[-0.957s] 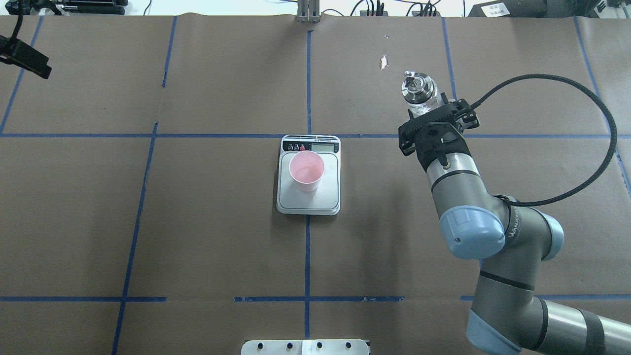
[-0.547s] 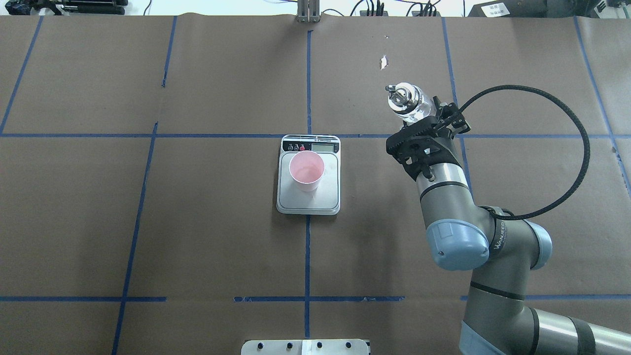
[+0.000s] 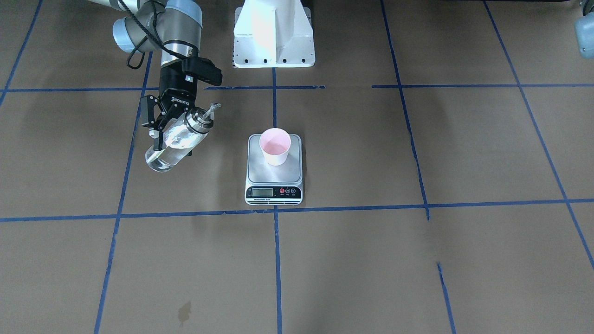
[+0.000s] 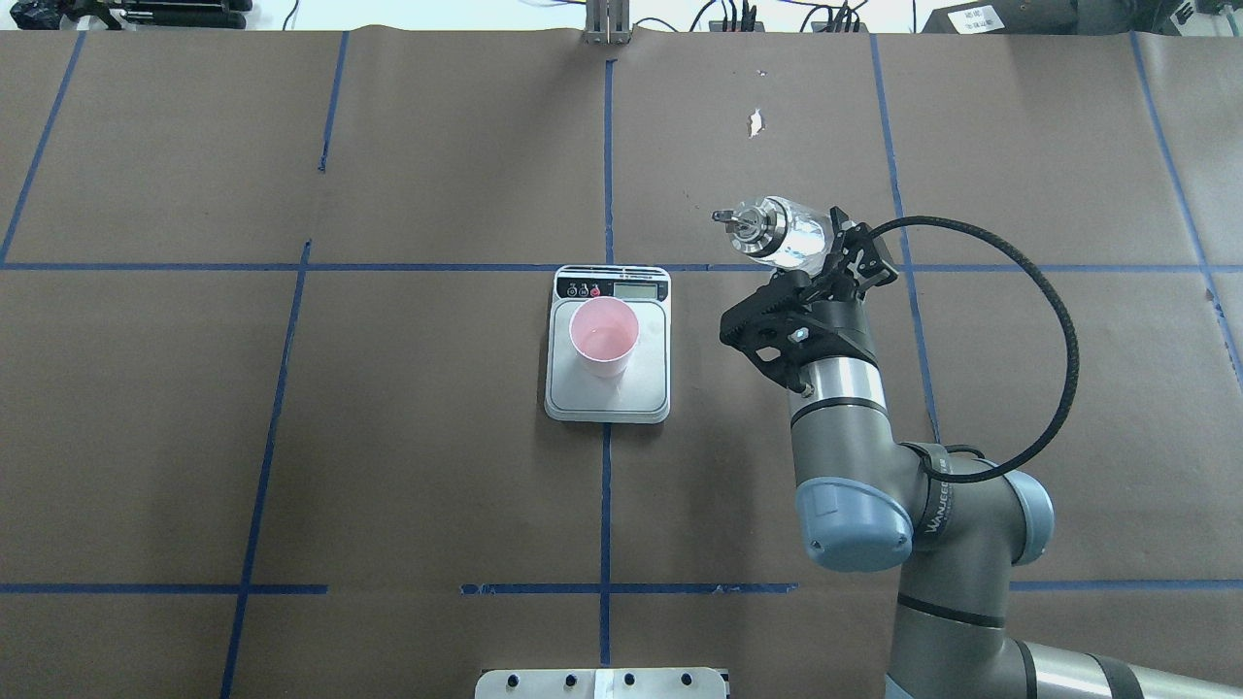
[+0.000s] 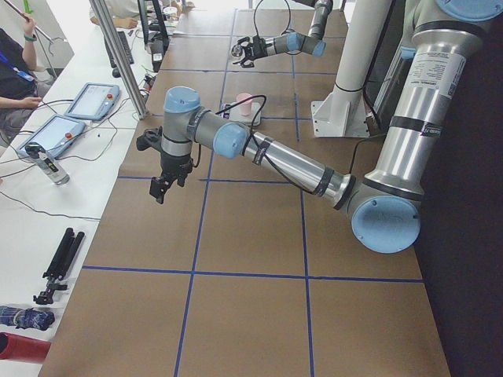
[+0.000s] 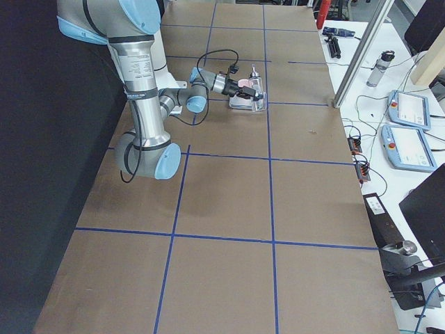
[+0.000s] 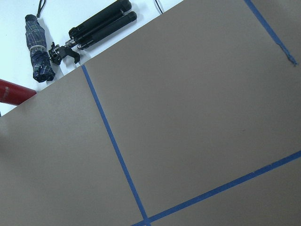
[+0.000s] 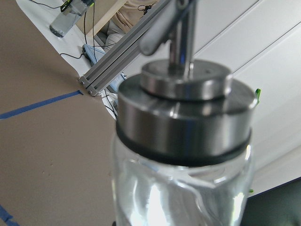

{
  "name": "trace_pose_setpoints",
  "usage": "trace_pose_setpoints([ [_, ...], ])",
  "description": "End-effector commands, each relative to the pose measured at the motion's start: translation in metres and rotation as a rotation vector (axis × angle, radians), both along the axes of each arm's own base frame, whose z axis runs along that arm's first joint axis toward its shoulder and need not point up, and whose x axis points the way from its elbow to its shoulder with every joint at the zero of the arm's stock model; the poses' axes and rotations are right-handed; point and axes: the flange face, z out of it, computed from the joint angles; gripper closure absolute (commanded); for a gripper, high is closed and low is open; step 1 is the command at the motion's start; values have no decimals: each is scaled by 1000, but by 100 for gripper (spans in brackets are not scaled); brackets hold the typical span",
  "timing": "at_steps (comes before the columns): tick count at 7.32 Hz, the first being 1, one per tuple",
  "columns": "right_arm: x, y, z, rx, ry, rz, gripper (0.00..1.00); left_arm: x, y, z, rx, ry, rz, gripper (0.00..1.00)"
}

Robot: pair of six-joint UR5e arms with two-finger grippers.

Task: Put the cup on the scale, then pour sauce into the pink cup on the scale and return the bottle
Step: 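Tilt the bottle with the right gripper, spout over the pink cup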

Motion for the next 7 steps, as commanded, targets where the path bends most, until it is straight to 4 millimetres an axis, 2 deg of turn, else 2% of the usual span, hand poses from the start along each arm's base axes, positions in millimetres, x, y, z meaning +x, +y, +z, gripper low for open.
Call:
trace_pose_setpoints([
  [1, -23, 11, -11, 12, 131, 22, 100, -3, 0, 31, -48, -8, 6, 0],
  [4, -58, 3, -5, 29, 194, 55, 100, -7, 1, 31, -48, -8, -3, 0],
  [5, -64, 0, 7, 45, 257, 86, 100, -9, 1, 31, -49, -9, -6, 0],
  [7, -67, -2, 16, 68, 378, 100, 100, -10, 0, 34, -54, -10, -8, 0],
])
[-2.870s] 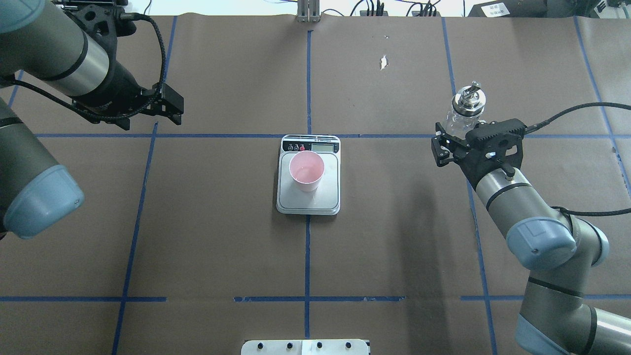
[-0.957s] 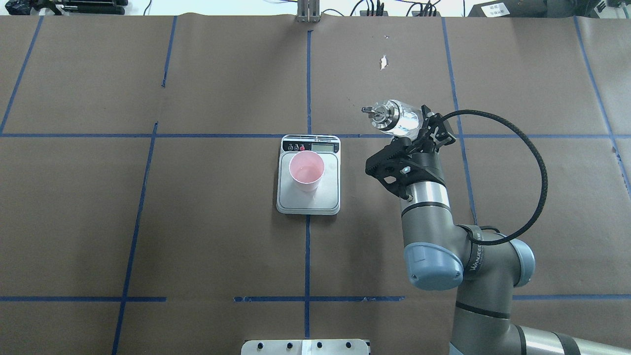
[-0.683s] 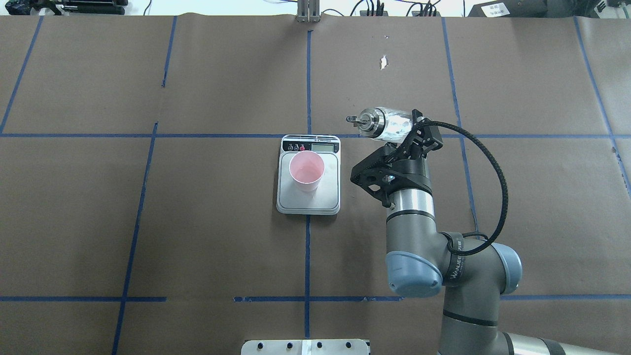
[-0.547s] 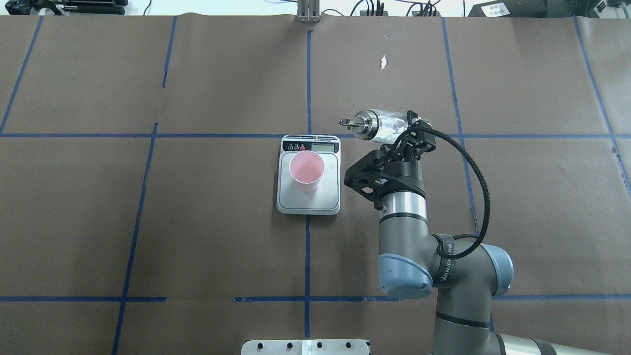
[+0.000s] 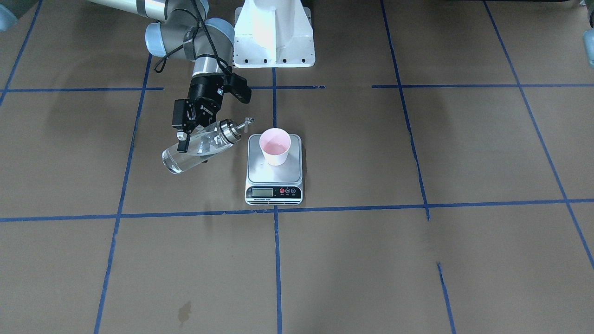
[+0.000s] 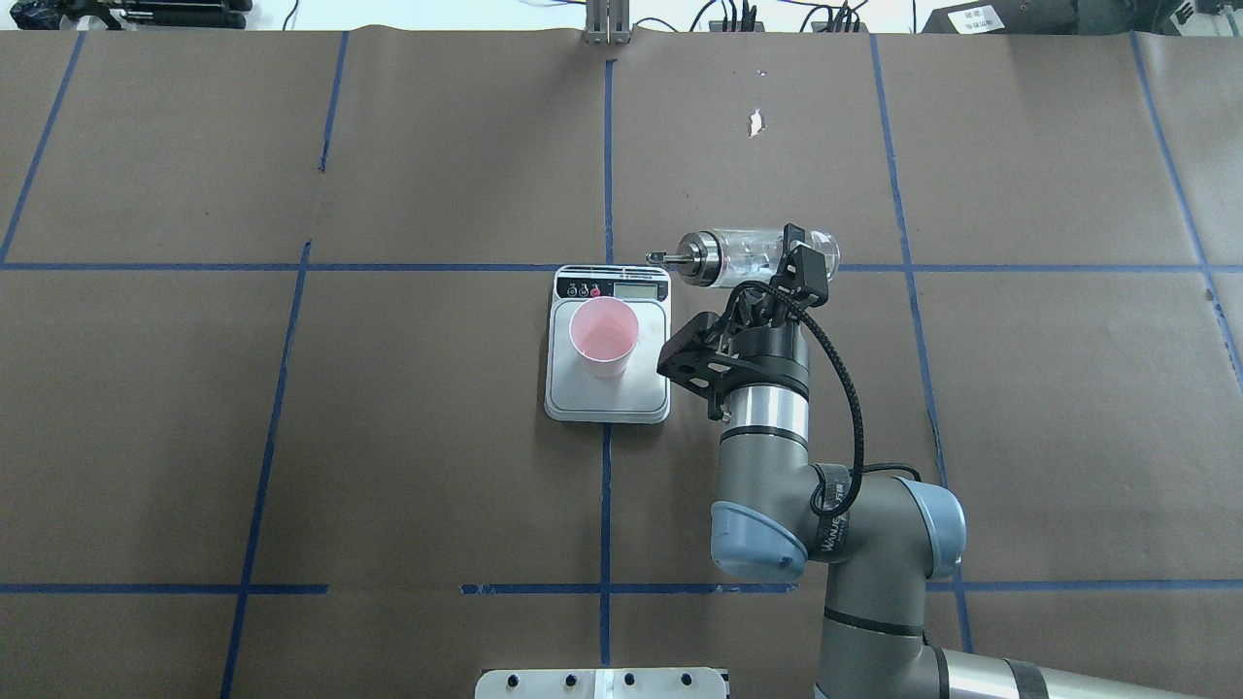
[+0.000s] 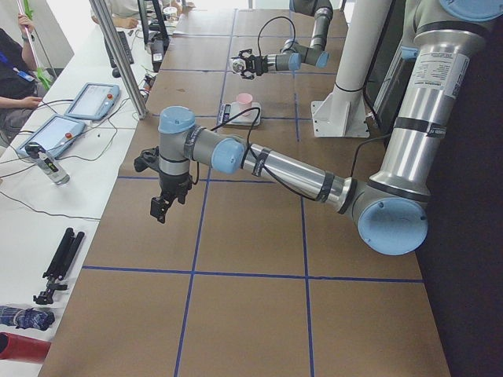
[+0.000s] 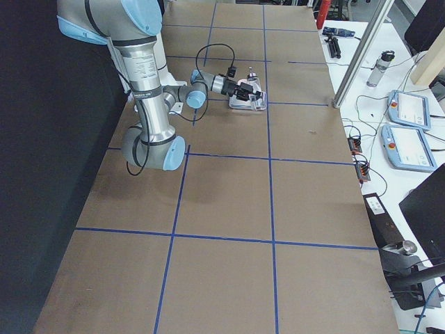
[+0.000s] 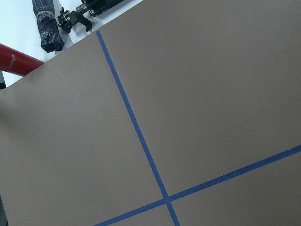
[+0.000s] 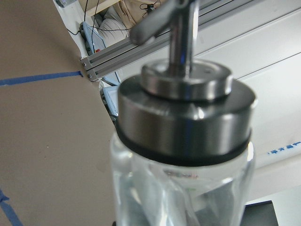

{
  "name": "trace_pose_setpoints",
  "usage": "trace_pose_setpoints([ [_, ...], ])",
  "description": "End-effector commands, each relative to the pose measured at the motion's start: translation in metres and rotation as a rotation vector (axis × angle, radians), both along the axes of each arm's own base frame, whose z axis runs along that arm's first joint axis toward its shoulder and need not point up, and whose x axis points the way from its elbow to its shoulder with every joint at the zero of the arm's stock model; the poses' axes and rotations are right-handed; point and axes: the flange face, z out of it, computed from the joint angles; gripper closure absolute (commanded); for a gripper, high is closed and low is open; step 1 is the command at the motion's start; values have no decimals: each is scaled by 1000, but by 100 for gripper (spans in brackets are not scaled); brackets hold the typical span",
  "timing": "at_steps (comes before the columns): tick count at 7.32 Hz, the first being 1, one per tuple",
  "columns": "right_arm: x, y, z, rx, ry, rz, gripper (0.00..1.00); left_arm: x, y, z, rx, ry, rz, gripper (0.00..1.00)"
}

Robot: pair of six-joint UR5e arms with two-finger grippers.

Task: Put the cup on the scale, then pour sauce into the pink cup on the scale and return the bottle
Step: 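Tilt the bottle with the right gripper, spout over the pink cup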

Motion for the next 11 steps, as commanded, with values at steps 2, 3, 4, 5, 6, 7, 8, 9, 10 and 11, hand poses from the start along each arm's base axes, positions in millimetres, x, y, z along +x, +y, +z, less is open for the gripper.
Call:
trace_pose_setpoints([
  [2, -1, -4, 5, 49, 262, 28, 100, -1, -1, 5, -11, -1, -2, 0],
  [3, -1, -4, 6, 63, 354, 38, 100, 0, -2, 6, -13, -2, -1, 0],
  [4, -2, -5, 9, 71, 420, 47, 100, 0, -2, 9, -18, -3, -1, 0],
  [5, -3, -5, 10, 78, 472, 53, 100, -1, -3, 12, -22, -3, -3, 0],
  [6, -3, -5, 7, 82, 509, 56, 100, 0, -5, 15, -27, -4, 0, 0],
  [7, -4, -5, 1, 86, 517, 61, 100, -1, -5, 16, -29, -5, -1, 0],
  [8, -7, -6, -8, 90, 536, 63, 100, -1, -5, 18, -33, -6, 0, 0],
  [9, -7, -6, -10, 92, 550, 66, 100, -1, -6, 21, -35, -6, -1, 0],
  [10, -8, -6, -9, 93, 552, 66, 100, -1, -8, 27, -32, -5, -3, 0],
  [11, -12, -4, -6, 99, 563, 70, 100, -1, -10, 30, -26, -4, -3, 0],
])
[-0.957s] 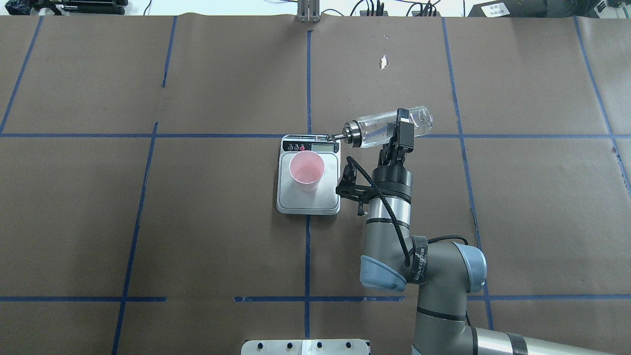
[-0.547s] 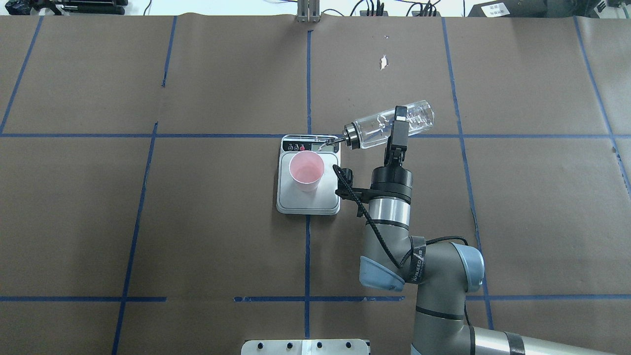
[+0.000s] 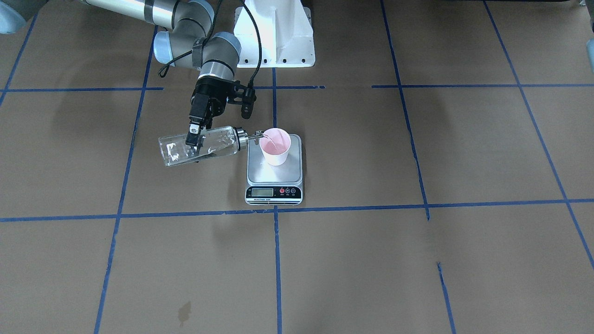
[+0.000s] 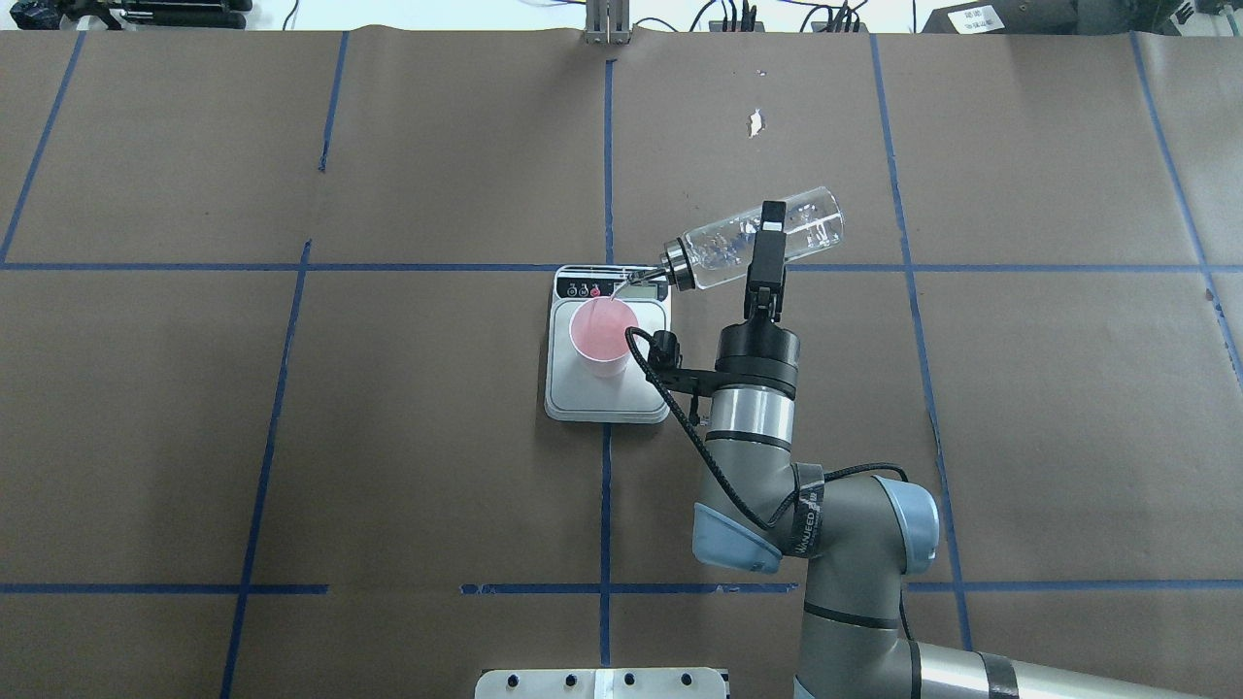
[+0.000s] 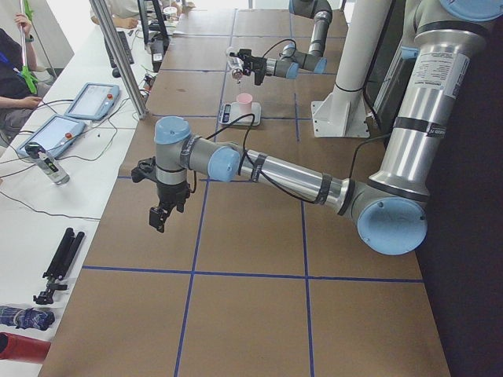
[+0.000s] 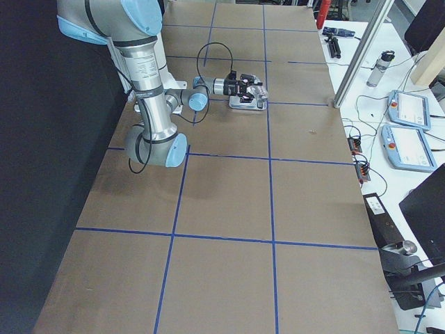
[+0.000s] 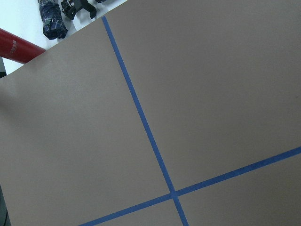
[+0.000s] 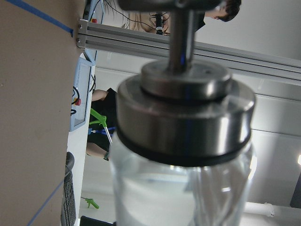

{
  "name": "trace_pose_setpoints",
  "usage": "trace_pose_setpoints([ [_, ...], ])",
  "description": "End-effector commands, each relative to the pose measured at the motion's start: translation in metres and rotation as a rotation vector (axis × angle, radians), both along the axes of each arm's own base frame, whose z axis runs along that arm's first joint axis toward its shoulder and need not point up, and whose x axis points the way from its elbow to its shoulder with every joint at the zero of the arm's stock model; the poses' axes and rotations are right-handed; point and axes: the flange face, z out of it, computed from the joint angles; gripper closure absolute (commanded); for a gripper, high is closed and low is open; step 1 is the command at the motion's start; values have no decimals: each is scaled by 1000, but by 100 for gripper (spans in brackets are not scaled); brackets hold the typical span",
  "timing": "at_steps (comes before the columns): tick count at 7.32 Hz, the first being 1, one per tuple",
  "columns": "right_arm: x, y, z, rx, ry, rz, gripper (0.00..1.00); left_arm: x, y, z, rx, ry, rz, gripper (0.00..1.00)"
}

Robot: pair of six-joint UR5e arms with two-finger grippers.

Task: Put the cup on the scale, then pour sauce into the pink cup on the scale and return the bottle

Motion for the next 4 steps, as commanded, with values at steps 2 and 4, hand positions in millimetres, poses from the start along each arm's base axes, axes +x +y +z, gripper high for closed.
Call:
trace_pose_setpoints([
  [2, -4, 3, 3, 13, 6, 4, 100, 0, -3, 4, 10, 1, -1, 0],
  [4, -3, 4, 2, 16, 7, 6, 100, 0, -4, 1, 13, 2, -1, 0],
])
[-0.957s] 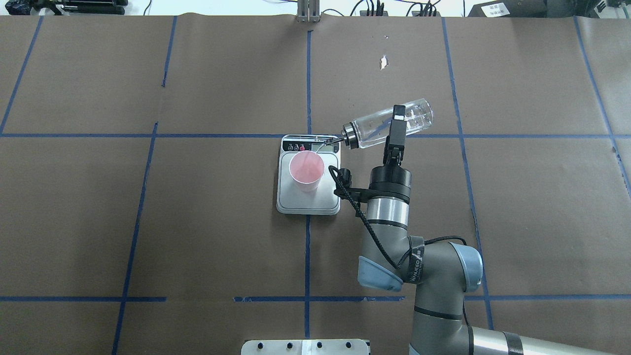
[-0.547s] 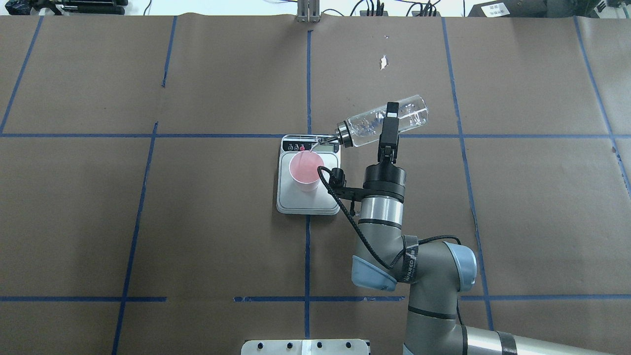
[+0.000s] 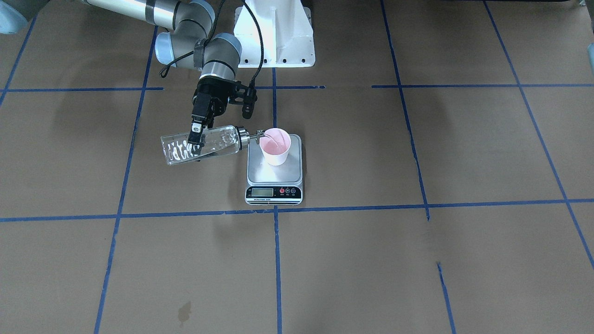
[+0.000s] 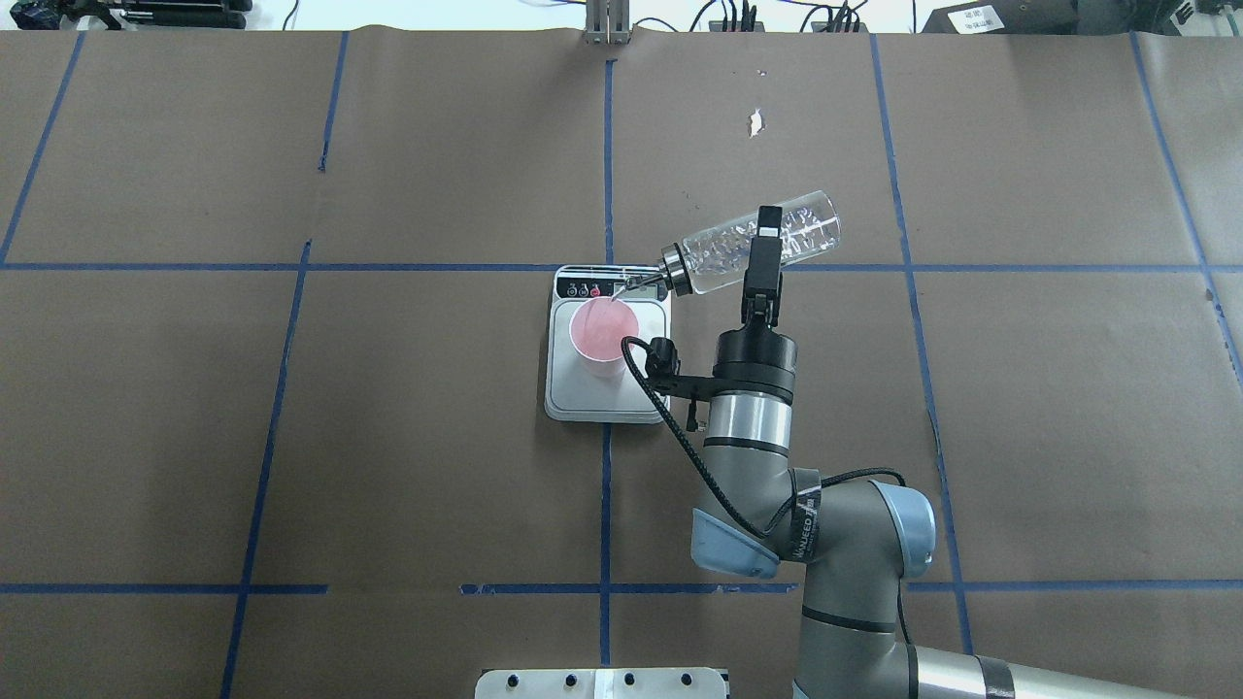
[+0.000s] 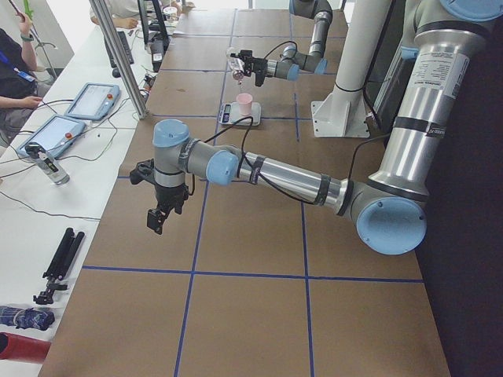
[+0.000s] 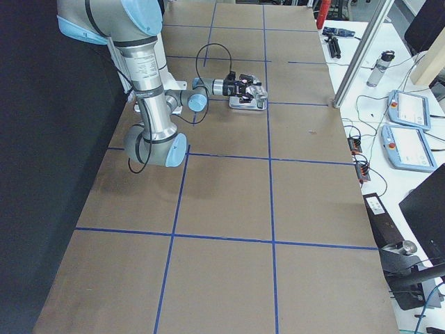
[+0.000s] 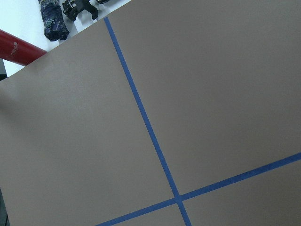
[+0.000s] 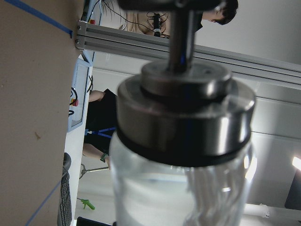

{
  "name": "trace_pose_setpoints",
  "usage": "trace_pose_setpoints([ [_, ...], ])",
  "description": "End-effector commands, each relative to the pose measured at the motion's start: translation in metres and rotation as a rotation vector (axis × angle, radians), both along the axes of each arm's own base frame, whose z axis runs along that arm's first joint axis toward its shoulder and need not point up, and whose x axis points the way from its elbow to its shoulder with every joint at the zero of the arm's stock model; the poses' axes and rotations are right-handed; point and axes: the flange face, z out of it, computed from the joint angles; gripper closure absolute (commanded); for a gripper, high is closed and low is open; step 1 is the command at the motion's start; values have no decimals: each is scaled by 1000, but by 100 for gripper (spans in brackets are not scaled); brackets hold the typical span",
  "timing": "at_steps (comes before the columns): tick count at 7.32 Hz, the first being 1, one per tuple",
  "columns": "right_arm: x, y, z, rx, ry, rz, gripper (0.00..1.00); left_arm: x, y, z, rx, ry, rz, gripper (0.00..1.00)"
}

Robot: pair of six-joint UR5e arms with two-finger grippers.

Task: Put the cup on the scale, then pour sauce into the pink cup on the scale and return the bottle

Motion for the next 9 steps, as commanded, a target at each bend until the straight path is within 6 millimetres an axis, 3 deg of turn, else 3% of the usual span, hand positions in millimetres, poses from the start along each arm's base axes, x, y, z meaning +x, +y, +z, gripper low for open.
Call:
trace_pose_setpoints([
  [1, 0, 2, 3, 10, 7, 6, 100, 0, -1, -1, 1, 2, 1, 0],
  [9, -1, 14, 10, 23, -67, -14, 100, 0, -2, -3, 5, 3, -1, 0],
])
